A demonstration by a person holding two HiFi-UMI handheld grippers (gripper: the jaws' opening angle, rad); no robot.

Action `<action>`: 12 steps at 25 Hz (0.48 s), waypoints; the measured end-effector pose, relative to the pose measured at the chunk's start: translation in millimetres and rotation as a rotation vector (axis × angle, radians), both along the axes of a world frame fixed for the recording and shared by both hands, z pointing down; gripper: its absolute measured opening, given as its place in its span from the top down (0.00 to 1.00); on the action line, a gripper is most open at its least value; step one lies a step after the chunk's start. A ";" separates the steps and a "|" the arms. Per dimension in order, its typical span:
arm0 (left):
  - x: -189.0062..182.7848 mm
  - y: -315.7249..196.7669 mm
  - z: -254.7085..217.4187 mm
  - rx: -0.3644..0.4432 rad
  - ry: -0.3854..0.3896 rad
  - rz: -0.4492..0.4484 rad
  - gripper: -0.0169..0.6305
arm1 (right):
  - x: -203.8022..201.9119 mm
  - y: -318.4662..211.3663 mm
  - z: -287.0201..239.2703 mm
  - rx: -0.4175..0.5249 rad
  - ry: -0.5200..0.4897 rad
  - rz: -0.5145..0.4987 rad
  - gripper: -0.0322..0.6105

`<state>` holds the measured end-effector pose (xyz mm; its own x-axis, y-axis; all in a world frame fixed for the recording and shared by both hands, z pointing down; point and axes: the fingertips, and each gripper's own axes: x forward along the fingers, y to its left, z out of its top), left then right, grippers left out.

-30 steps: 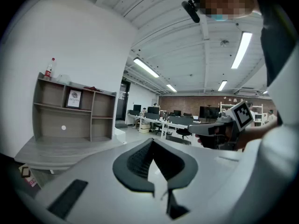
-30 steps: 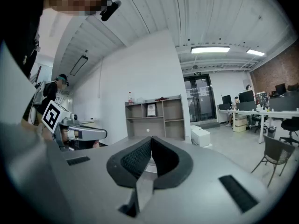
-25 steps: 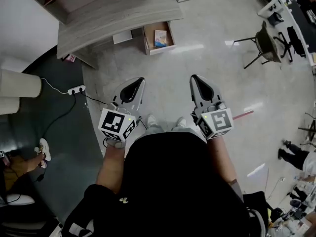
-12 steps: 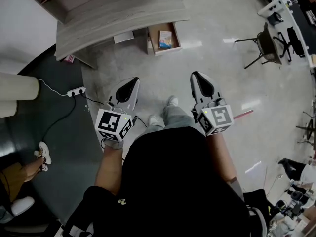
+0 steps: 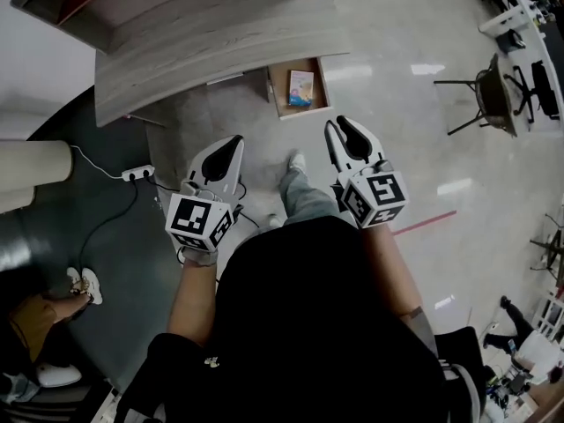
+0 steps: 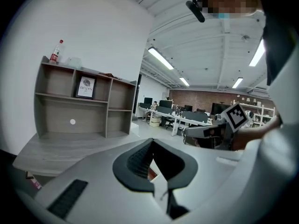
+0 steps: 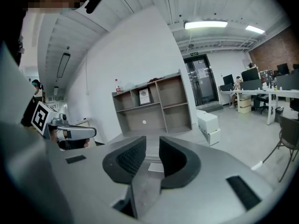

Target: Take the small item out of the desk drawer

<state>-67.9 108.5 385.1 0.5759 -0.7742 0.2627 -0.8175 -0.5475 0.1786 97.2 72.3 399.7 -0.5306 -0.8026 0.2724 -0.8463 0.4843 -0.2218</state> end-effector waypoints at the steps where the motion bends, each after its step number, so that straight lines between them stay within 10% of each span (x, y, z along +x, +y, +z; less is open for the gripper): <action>1: 2.6 -14.0 0.8 -0.008 -0.001 -0.006 0.96 | 1.3 -15.4 4.7 -0.014 -0.004 -0.008 0.84; 12: 24.3 -110.3 17.0 -0.082 -0.099 -0.057 0.96 | 11.2 -139.7 71.4 -0.167 0.041 -0.075 0.74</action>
